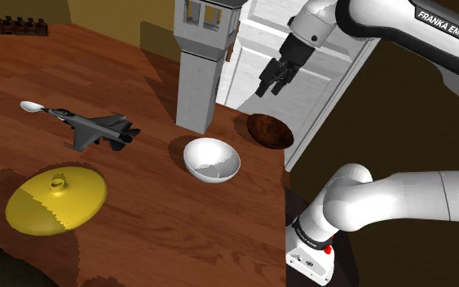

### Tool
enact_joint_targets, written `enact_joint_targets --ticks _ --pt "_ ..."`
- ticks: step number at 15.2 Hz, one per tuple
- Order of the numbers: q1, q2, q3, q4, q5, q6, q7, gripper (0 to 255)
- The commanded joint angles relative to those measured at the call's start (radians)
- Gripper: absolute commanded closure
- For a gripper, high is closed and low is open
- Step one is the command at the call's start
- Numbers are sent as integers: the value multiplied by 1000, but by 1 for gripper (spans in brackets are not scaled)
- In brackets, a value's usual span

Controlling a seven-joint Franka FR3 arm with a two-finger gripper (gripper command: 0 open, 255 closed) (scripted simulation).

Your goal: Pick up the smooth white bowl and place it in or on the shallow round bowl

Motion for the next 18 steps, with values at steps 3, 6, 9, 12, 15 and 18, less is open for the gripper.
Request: enact_joint_targets --ticks 3,6,9,12,15,18 --pt "2 -32 30 -71 30 45 52 0" --pt "8 -70 79 -169 80 115 130 0" --pt "19 -95 135 -255 136 189 209 0" --pt "36 -105 198 -328 196 269 290 0" --pt "40 -97 214 -358 211 309 298 0" --pt "44 -84 226 -388 222 354 296 0"
